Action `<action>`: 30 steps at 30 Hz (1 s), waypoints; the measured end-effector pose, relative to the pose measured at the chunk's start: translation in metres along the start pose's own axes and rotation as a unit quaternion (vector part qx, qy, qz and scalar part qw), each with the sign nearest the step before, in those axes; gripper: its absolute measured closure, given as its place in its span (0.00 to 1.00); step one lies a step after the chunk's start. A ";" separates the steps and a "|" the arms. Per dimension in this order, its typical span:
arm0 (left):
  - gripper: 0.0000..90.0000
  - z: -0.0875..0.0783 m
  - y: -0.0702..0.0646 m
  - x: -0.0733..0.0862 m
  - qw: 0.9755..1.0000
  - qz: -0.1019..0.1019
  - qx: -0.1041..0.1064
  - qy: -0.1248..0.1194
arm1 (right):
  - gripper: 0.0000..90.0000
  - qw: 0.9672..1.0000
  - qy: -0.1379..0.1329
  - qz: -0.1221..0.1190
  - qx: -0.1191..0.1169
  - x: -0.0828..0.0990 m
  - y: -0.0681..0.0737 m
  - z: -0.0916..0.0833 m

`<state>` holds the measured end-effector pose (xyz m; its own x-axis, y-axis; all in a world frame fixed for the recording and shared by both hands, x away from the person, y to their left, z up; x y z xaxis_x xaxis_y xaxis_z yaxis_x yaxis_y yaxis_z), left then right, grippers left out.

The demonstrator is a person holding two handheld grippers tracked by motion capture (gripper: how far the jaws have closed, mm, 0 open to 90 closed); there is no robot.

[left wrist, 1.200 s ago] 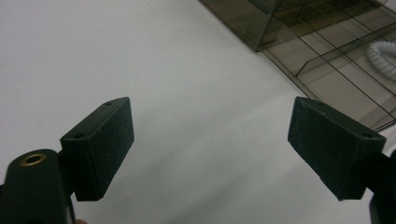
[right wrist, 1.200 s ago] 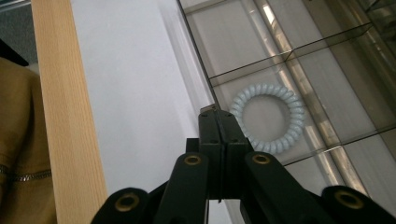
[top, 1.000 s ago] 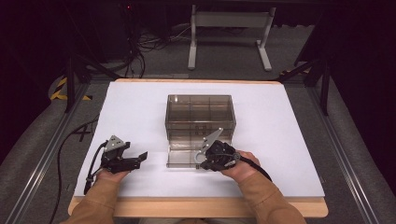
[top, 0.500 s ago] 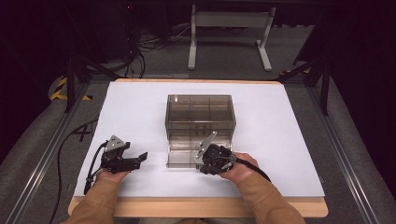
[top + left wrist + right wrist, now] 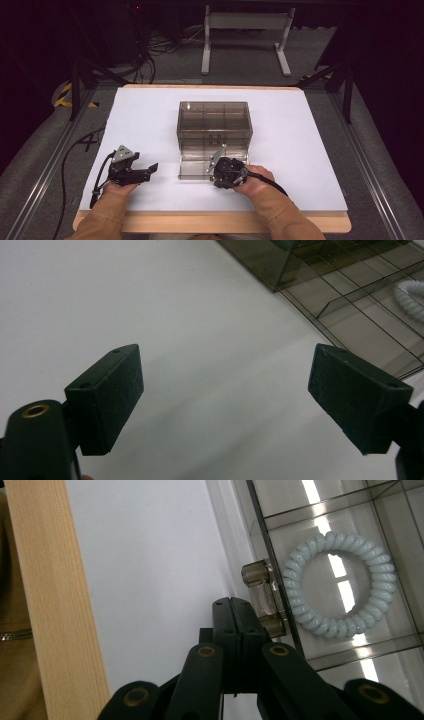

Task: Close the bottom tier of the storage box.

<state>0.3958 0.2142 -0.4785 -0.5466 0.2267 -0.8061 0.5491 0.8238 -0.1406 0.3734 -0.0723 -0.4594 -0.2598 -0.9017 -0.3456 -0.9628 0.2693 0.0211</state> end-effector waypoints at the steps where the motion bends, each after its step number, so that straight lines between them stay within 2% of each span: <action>1: 0.17 0.000 0.000 0.000 1.000 0.000 0.000 0.000 | 1.00 1.000 0.001 0.000 0.002 0.000 0.000 0.001; 16: 0.17 0.000 0.000 0.000 1.000 0.000 0.000 0.000 | 1.00 1.000 -0.002 -0.010 0.019 -0.002 0.001 0.003; 22: 0.17 0.000 0.000 0.000 1.000 0.000 0.000 0.000 | 1.00 0.999 -0.002 -0.015 0.033 -0.003 -0.001 0.003; 25: 0.17 0.000 0.001 0.000 1.000 -0.001 0.000 0.000 | 1.00 0.999 -0.007 -0.007 0.036 -0.003 -0.001 0.003; 30: 0.17 0.000 0.001 0.001 1.000 0.000 0.000 0.002 | 1.00 0.998 -0.026 -0.011 0.053 -0.005 -0.006 0.000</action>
<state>0.3953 0.2151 -0.4790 -0.5492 0.2278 -0.8040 0.5488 0.8239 -0.1414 0.3804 -0.0692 -0.4582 -0.2320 -0.8898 -0.3931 -0.9541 0.2869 -0.0863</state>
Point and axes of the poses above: each handheld gripper's, and its own axes: z roughly forward along the jaws, x roughly out of its underside, y roughly to its left, the point moved 5 cm from there along z, roughly forward along the jaws
